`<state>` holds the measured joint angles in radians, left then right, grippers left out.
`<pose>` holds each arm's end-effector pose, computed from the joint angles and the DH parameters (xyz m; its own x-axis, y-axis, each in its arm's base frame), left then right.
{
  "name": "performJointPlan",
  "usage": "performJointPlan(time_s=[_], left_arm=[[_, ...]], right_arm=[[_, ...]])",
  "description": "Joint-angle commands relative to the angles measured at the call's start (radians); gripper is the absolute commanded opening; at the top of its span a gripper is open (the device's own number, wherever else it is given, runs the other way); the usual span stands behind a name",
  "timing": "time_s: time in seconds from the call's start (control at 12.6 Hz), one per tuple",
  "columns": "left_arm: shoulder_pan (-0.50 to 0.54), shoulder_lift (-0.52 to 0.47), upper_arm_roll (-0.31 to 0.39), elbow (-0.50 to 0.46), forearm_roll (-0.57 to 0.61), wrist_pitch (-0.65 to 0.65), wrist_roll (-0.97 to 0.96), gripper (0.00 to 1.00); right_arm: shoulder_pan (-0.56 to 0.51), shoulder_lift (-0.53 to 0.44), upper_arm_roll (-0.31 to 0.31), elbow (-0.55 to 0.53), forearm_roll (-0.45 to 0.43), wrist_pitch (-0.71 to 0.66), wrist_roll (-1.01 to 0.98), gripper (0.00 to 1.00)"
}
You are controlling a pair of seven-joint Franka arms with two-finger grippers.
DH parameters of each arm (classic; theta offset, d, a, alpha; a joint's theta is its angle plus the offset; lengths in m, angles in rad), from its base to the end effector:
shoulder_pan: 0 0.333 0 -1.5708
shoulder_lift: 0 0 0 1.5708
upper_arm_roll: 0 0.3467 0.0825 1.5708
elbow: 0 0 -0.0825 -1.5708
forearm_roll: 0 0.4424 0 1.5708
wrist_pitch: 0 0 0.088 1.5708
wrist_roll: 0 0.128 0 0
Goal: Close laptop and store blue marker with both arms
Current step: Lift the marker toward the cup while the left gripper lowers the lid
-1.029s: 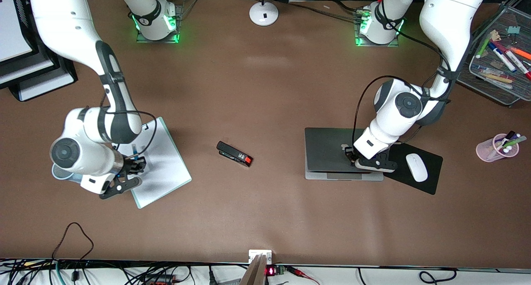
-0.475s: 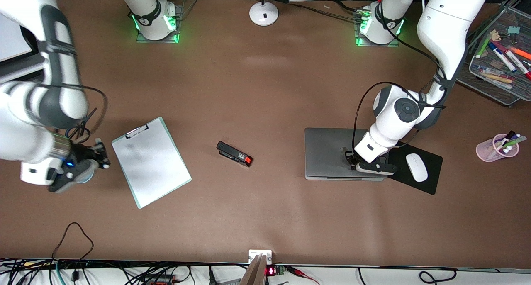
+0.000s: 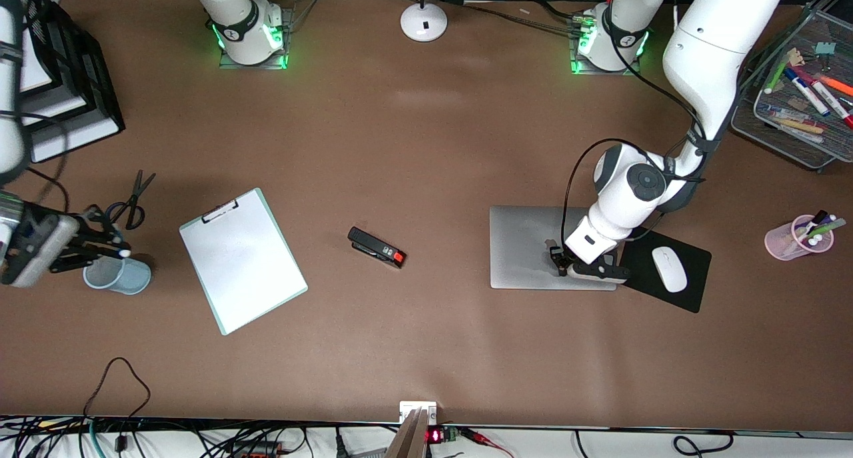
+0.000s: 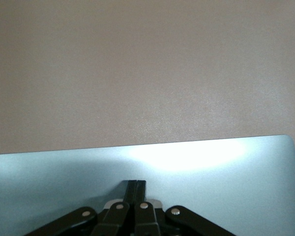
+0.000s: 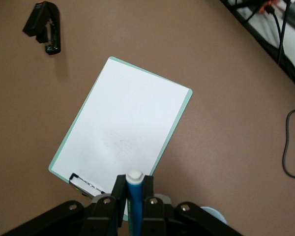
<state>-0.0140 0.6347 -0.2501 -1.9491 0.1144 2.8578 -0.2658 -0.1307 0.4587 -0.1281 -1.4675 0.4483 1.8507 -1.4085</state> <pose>0.6746 -0.1829 0.1453 0.9650 -0.0121 0.2621 -0.0556 -0.9857 0.1590 0.7410 -0.1374 0.4055 0.5145 0.7890 0.3359 0.8560 -0.4956 -0.1471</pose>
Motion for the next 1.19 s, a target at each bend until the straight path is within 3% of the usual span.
performJointPlan(time_s=[0.0,0.71,1.11], left_arm=[[-0.011,0.036,0.017,0.026,0.024,0.044,0.004,0.0],[0.0,0.008,0.017,0.026,0.039,0.026,0.007,0.0],[0.0,-0.127,0.008,0.071,0.044,-0.295,0.031,0.0]], right_arm=[[-0.058,-0.028,0.01,-0.016,0.094,-0.044,-0.174,0.0],[-0.196,-0.018,0.012,-0.013,0.326,-0.146,-0.725,0.0],[-0.239,0.023,0.012,-0.013,0.371,-0.162,-0.909,0.0]])
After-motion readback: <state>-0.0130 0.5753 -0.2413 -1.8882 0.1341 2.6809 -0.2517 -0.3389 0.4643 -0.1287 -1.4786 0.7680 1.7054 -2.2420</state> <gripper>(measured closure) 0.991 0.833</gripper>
